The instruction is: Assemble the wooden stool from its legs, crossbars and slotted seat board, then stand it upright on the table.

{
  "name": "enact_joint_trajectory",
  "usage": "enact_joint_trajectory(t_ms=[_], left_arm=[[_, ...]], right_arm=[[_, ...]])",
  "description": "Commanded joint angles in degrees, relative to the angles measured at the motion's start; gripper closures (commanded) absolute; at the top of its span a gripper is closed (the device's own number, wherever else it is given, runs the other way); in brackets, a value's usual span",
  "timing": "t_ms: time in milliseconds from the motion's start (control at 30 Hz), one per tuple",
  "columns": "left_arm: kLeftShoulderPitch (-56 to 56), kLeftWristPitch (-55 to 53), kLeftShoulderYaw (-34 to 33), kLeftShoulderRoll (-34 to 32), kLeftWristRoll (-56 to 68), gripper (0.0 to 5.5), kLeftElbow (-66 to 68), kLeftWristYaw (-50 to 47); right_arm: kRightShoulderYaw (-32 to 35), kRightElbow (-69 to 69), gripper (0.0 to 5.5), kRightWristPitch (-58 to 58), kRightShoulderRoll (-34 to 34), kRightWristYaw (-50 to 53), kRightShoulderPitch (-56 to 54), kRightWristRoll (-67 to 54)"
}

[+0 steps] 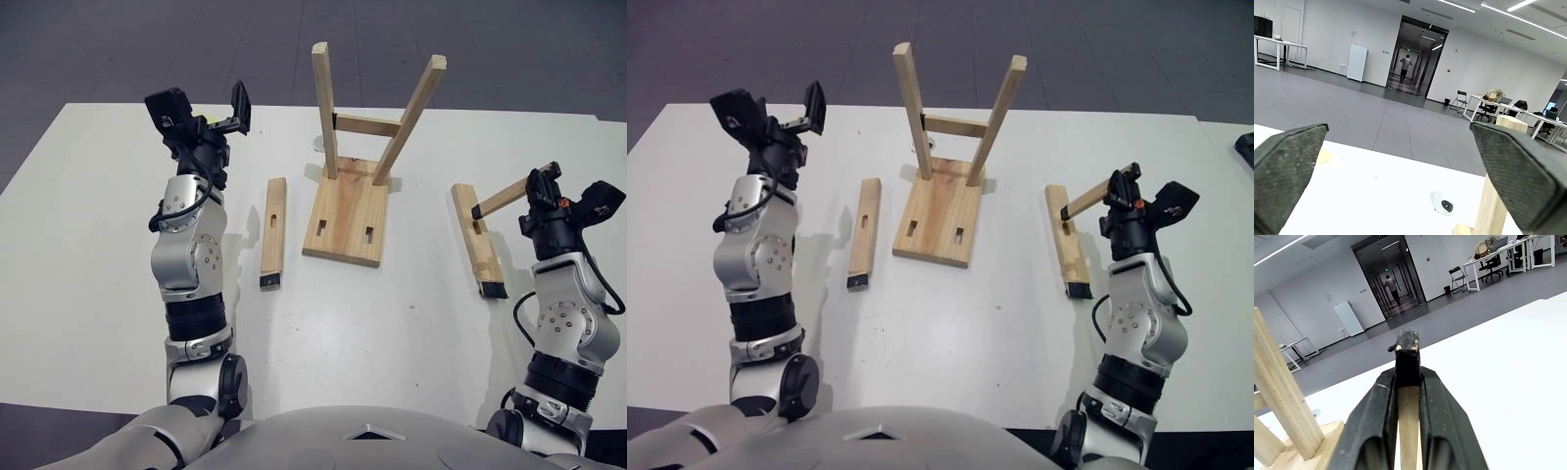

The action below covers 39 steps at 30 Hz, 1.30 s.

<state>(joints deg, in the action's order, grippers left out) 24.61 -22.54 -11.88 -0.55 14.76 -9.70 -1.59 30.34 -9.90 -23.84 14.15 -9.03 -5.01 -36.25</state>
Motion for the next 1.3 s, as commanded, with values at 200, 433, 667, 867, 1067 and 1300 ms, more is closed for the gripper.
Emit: enact_joint_trajectory(t_ms=[200,433,667,867,1067,1300], left_arm=[[1.3,1.47,1.95,0.07,-0.62,0.1,0.55,-0.83],[1.13,1.82,3.16,-0.26,-0.93,0.1,1.04,-0.51],[0.97,1.86,3.78,-0.76,-1.51,0.1,1.29,-0.09],[0.82,1.95,4.23,-0.55,-1.89,0.1,1.22,-0.12],[0.67,1.74,4.47,-0.73,-1.97,0.1,0.85,-0.01],[0.56,1.12,5.05,-0.88,-2.22,0.1,-0.04,-0.03]], right_arm=[[0.1,-0.91,5.1,-1.22,2.58,-1.42,2.21,-0.57],[-0.74,0.83,5.1,-0.44,2.39,-2.2,2.51,0.58],[-0.63,2.45,5.1,0.06,2.74,-2.76,3.37,1.22],[-1.02,2.58,5.1,-0.06,3.36,-2.74,3.34,1.67],[-0.92,3.51,5.1,0.19,3.21,-2.52,3.38,1.82],[-1.84,4.19,5.1,1.17,2.99,-2.0,3.98,3.11]])
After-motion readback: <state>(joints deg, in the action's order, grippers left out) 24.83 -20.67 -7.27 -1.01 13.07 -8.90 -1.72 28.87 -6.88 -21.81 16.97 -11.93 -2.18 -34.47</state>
